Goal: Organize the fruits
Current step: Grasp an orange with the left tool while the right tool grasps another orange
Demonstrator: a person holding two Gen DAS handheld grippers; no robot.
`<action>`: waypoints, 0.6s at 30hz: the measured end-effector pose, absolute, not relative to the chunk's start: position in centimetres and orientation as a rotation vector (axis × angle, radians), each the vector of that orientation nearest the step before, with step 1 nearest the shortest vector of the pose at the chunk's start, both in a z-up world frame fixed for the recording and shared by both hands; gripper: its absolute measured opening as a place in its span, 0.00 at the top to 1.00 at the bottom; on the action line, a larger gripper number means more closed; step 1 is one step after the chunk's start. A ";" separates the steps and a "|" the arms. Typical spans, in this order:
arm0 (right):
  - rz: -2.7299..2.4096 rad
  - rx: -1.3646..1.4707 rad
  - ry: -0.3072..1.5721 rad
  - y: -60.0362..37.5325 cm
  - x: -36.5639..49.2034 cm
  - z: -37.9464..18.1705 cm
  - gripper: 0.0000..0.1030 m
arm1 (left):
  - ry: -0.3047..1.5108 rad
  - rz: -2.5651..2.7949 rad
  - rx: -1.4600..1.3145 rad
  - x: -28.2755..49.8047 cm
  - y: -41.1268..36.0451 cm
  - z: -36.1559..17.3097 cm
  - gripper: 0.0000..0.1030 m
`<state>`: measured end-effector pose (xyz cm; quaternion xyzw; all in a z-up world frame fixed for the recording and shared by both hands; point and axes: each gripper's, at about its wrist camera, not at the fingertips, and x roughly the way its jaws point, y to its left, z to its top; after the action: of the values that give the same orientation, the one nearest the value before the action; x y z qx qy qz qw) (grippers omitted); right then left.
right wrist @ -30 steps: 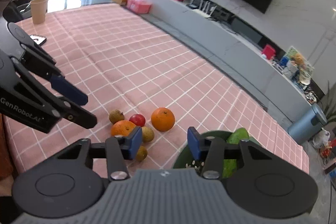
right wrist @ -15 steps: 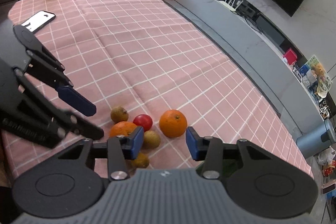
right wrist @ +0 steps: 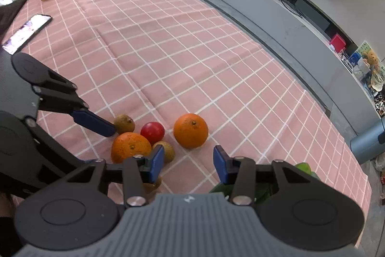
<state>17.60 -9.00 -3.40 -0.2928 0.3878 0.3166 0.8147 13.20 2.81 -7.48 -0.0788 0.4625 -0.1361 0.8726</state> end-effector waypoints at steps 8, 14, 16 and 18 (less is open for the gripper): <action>0.682 -0.682 0.749 -9.0 16.8 -3.4 0.59 | 0.988 -0.272 -0.163 13.5 2.4 -7.9 0.52; 0.634 -0.639 0.777 -9.1 16.9 -3.6 0.59 | 0.967 -0.265 -0.182 12.9 2.5 -7.8 0.54; 0.617 -0.621 0.783 -9.3 17.0 -3.6 0.59 | 0.952 -0.269 -0.202 12.6 2.8 -7.5 0.54; 0.615 -0.590 0.791 -9.4 17.2 -3.4 0.58 | 0.938 -0.274 -0.217 12.2 3.2 -6.9 0.55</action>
<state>17.16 -9.42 -3.45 -0.2787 0.3737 0.2906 0.8356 12.23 3.23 -6.93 -0.1040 0.4496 -0.1312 0.8774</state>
